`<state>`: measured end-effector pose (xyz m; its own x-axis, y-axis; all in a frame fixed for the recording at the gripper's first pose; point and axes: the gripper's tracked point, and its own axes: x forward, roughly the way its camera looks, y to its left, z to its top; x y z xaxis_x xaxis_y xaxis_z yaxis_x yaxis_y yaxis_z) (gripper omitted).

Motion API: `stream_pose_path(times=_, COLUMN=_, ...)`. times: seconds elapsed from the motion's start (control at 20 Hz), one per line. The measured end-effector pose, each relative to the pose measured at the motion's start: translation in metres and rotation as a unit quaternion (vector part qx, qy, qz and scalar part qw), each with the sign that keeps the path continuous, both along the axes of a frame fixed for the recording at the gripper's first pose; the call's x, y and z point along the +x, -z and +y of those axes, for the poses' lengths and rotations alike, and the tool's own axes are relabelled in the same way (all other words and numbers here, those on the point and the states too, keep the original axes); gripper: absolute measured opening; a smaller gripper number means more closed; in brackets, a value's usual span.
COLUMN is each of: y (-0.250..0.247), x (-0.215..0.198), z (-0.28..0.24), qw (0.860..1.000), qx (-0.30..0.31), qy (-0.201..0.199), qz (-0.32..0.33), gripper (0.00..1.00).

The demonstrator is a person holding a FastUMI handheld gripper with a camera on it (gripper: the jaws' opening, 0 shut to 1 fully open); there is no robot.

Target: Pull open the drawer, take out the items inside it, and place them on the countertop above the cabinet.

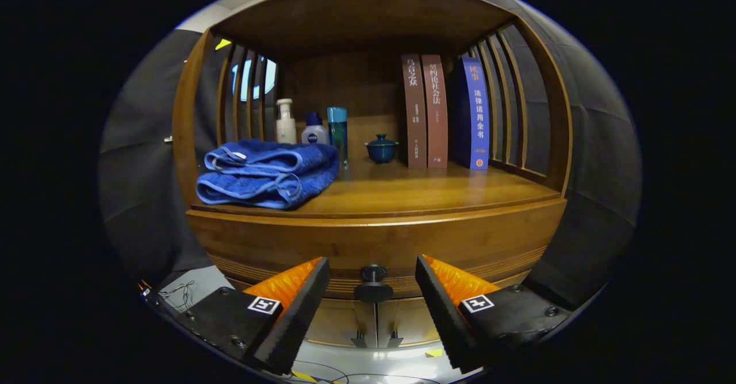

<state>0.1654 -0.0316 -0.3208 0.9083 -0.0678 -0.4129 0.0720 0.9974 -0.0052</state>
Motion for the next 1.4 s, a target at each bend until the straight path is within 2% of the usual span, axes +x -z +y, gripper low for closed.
stream_pose_path(times=0.1, y=0.013, x=0.001, z=-0.001, qw=1.0, qx=0.003, qy=0.0, qz=0.015, gripper=0.99)
stream_pose_path(times=0.15, y=0.02, x=0.006, z=-0.004, qw=1.0, qx=0.002, qy=-0.001, qz=0.023, gripper=0.95)
stream_pose_path(times=0.2, y=0.028, x=0.008, z=-0.003, qw=0.999, qx=0.0, qy=0.0, qz=0.033, gripper=0.8)
stream_pose_path(times=0.3, y=0.039, x=0.002, z=-0.002, qw=0.998, qx=-0.006, qy=0.001, qz=0.056, gripper=0.69)
stream_pose_path(times=0.45, y=0.038, x=0.005, z=-0.004, qw=0.999, qx=0.0, qy=0.003, qz=0.05, gripper=0.43)
stream_pose_path(times=0.55, y=0.039, x=0.006, z=-0.004, qw=0.998, qx=-0.009, qy=-0.001, qz=0.055, gripper=0.33)
stream_pose_path(times=0.9, y=0.037, x=-0.01, z=-0.002, qw=0.998, qx=-0.003, qy=-0.003, qz=0.068, gripper=0.33)
stream_pose_path(times=1.4, y=0.021, x=-0.107, z=0.004, qw=0.996, qx=-0.001, qy=-0.006, qz=0.093, gripper=0.33)
